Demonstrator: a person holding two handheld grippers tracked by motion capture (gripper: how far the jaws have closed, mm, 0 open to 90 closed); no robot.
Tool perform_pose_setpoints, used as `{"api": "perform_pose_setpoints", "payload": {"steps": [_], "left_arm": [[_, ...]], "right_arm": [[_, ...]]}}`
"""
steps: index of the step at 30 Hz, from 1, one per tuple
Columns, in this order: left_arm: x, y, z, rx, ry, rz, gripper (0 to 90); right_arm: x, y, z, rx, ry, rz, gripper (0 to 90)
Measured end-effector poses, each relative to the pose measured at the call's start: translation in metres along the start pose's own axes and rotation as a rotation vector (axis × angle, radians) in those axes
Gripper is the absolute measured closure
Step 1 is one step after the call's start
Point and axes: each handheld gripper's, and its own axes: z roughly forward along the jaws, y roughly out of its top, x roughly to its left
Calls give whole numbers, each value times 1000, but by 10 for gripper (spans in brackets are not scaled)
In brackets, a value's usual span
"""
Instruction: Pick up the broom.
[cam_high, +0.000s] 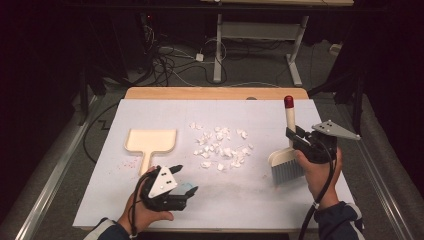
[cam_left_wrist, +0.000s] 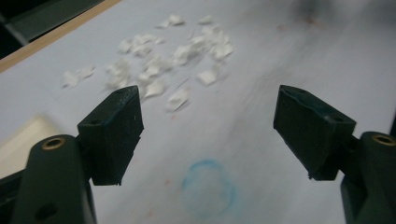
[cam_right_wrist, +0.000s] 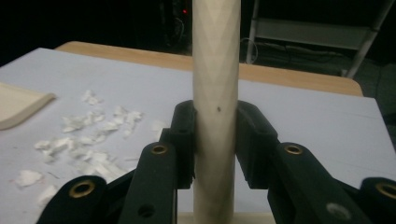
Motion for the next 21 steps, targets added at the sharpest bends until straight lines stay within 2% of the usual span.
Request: {"api": "perform_pose_setpoints", "payload": {"steps": [1, 2, 4, 5, 8, 9, 11, 12, 14, 17, 21], "left_arm": [[-4, 7, 4, -6, -22, 2, 236], [-9, 14, 7, -18, -35, 8, 239], [-17, 29, 14, -54, -63, 17, 245], [-21, 36, 17, -78, -73, 17, 254], [-33, 55, 30, -131, -109, 7, 261], [-37, 60, 36, -140, -129, 4, 261], [-44, 67, 48, -151, -177, -1, 262], [-48, 70, 54, -147, -178, -3, 275], [-52, 77, 70, -151, -186, -23, 277], [-49, 83, 81, -153, -193, -43, 306], [-43, 88, 89, -158, -175, -55, 373]], "right_arm": [[0, 0, 0, 0, 0, 0, 710], [6, 1, -1, -6, 12, -5, 709], [19, 3, -4, -19, 26, -33, 709], [33, 5, -6, -36, 25, -68, 709], [50, 7, -10, -59, 61, -82, 709], [50, 7, -10, -59, 61, -82, 709], [60, 7, -12, -74, 67, -105, 709], [69, 6, -13, -88, 69, -126, 708], [74, 5, -15, -98, 85, -129, 708], [81, 5, -18, -113, 99, -137, 708], [92, 4, -23, -135, 118, -140, 708]]}}
